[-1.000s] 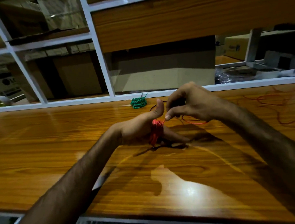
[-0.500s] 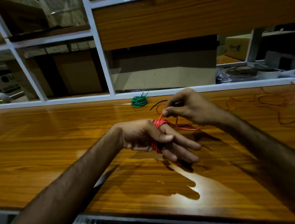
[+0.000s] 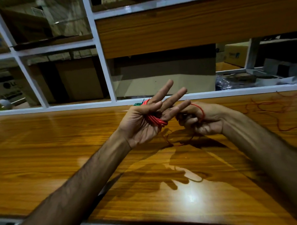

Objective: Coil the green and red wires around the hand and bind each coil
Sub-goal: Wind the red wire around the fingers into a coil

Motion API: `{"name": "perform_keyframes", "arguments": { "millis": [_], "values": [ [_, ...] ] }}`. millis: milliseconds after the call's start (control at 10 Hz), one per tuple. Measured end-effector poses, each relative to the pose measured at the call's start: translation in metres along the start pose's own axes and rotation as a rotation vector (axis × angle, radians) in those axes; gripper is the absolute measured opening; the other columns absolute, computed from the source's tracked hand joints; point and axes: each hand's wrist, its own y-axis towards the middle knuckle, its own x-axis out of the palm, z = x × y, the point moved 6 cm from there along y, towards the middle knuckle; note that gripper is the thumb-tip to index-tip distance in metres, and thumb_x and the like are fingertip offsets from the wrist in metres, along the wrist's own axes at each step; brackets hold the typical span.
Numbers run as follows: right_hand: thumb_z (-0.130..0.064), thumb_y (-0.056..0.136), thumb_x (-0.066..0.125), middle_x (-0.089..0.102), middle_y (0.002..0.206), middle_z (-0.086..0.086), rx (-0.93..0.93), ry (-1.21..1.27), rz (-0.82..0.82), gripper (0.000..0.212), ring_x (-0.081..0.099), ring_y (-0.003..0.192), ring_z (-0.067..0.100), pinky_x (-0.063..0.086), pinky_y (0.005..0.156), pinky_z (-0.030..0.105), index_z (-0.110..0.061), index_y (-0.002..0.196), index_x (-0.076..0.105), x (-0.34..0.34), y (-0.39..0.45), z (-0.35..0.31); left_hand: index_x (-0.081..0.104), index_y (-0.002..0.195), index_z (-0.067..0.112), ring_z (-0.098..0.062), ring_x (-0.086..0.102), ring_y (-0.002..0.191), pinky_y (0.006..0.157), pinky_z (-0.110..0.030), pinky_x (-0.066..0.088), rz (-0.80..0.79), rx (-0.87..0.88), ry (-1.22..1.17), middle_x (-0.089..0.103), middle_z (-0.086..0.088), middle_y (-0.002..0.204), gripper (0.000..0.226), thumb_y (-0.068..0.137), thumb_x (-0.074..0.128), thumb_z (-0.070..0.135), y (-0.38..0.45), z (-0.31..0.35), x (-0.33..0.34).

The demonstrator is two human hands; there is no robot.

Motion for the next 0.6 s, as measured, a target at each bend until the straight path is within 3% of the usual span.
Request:
{"name": "perform_keyframes", "arguments": {
  "millis": [100,200,300,400,500,600],
  "values": [
    [-0.024,0.093,0.069,0.06,0.073,-0.003,0.09,0.085,0.029,0.023,0.047,0.054,0.003,0.039,0.042,0.01,-0.009,0.109,0.074,0.0,-0.008,-0.002,0.037,0.162,0.013,-0.044,0.041,0.149,0.13,-0.039,0.023,-0.006,0.045,-0.081,0.037,-0.023,0.165,0.059,0.105,0.031,-0.002,-0.002,0.001,0.003],
    [-0.023,0.093,0.069,0.057,0.07,-0.002,0.152,0.151,0.08,0.024,0.044,0.048,0.003,0.034,0.037,0.01,-0.009,0.111,0.074,-0.005,-0.014,-0.001,0.042,0.16,0.012,-0.044,0.058,0.135,0.116,-0.04,0.047,0.042,0.057,-0.129,0.042,-0.023,0.162,0.057,0.106,0.028,0.0,-0.003,0.011,0.0],
    [-0.024,0.092,0.069,0.065,0.076,0.0,0.08,-0.037,0.169,0.023,0.054,0.059,0.008,0.043,0.047,0.017,-0.012,0.11,0.078,-0.01,-0.018,-0.007,0.043,0.159,0.011,-0.045,0.059,0.134,0.101,-0.041,0.058,0.107,0.14,-0.126,0.044,-0.023,0.161,0.053,0.11,0.024,0.004,-0.005,0.02,-0.006],
    [-0.025,0.095,0.067,0.075,0.088,-0.014,-0.095,-0.416,0.242,0.019,0.064,0.081,-0.001,0.047,0.073,0.024,-0.022,0.11,0.078,-0.005,-0.017,-0.016,0.043,0.158,0.009,-0.047,0.049,0.143,0.107,-0.046,0.055,0.148,0.201,-0.168,0.047,-0.026,0.157,0.053,0.108,0.027,0.003,-0.004,0.025,-0.008],
    [-0.027,0.095,0.067,0.073,0.106,-0.021,-0.174,-0.661,0.234,0.018,0.063,0.099,-0.005,0.052,0.089,0.026,-0.033,0.111,0.074,0.01,-0.013,-0.019,0.044,0.156,0.008,-0.05,0.047,0.143,0.109,-0.052,0.053,0.216,0.289,-0.24,0.052,-0.03,0.151,0.055,0.103,0.033,-0.002,-0.003,0.035,-0.017],
    [-0.027,0.096,0.066,0.064,0.107,-0.026,-0.199,-0.786,0.254,0.019,0.057,0.098,-0.007,0.049,0.087,0.019,-0.034,0.113,0.071,0.017,-0.015,-0.022,0.047,0.151,0.005,-0.051,0.053,0.138,0.116,-0.052,0.045,0.308,0.4,-0.267,0.059,-0.034,0.143,0.052,0.099,0.043,-0.001,-0.001,0.05,-0.031]
  ]
}}
